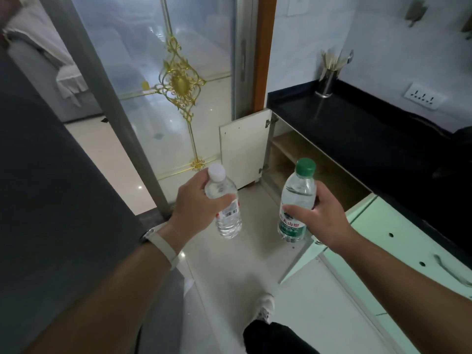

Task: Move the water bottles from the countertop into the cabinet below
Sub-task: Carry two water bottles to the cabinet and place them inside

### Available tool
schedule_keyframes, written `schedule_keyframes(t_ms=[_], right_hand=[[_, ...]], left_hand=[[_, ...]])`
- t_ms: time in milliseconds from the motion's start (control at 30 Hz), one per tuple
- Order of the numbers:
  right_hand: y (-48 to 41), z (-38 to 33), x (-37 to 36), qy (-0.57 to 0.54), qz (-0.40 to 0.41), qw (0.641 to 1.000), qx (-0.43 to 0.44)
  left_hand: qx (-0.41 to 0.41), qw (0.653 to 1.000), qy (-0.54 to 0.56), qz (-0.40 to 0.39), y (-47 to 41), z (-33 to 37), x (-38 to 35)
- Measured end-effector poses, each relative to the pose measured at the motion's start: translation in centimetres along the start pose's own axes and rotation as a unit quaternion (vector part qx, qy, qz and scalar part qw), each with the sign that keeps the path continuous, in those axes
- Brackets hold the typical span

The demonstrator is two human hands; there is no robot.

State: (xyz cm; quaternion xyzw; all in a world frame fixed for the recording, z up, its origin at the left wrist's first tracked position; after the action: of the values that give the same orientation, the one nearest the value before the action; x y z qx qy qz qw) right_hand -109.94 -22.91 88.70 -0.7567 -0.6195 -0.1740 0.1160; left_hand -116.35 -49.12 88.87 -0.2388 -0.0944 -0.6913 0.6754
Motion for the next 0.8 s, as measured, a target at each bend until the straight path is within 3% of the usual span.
schedule_keyframes(t_ms=[533,800], right_hand=[[-27.6,2.6,-1.1,-0.07,-0.025,0.997,-0.001],[-33.7,4.1,2.6,-0.096,0.023,0.995,-0.029]], left_hand=[[0.017,0.995,-0.09,-0.033,-25.1,-2.3,-7.0],[0.018,0.996,-0.067,-0.059,-33.1,-1.6,-11.9]])
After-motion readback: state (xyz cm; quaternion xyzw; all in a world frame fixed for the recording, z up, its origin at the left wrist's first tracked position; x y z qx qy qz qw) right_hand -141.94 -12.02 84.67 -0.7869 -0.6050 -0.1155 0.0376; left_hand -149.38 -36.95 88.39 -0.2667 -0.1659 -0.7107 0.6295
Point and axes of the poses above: each hand's wrist, its own y-axis away from the middle knuckle, its own x-axis out of the back of the hand, z = x × y, the point moved 1 cm from there along -y, towards the middle knuckle
